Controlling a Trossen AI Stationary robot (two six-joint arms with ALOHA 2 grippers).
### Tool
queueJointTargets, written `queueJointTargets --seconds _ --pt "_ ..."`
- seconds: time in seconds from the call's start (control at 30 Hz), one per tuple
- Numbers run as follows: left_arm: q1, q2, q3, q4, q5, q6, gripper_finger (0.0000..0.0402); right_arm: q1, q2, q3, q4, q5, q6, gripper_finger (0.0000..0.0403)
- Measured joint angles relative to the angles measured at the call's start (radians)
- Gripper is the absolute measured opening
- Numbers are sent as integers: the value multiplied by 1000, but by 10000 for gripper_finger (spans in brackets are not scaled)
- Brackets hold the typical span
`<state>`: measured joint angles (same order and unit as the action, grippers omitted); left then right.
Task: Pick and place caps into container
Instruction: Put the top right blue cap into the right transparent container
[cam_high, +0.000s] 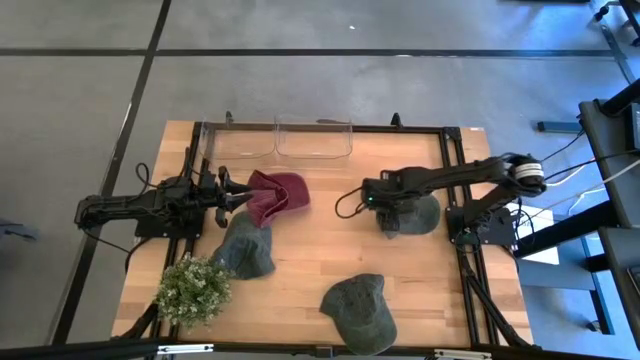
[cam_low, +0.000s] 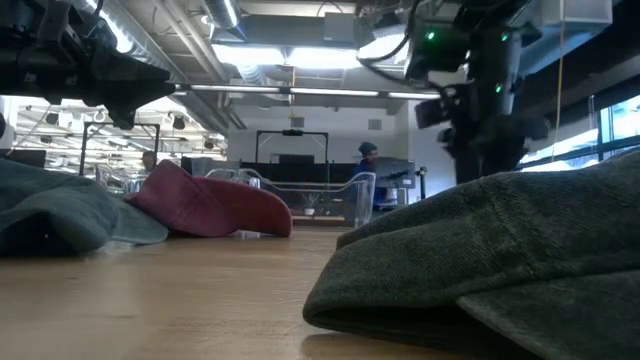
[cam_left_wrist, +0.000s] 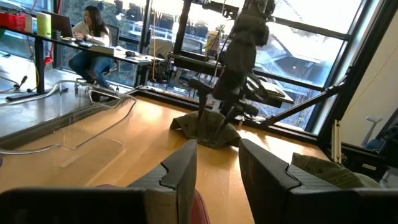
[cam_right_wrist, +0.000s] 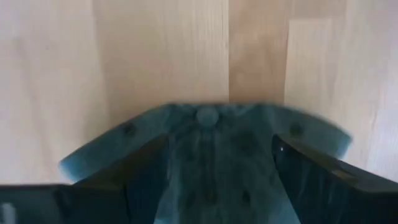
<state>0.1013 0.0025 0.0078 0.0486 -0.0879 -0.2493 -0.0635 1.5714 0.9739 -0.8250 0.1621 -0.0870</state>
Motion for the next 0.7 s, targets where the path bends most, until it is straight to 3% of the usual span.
queueJointTargets --seconds 0.1,0.4,0.7 --pt "0 0 0 0 0 -1 116 -4 50 0 13 25 -31 254" --pt "0 0 0 0 1 -2 116 -63 176 1 55 -41 -76 202" --pt "0 0 0 0 1 -1 116 -92 218 5 51 -87 -71 138"
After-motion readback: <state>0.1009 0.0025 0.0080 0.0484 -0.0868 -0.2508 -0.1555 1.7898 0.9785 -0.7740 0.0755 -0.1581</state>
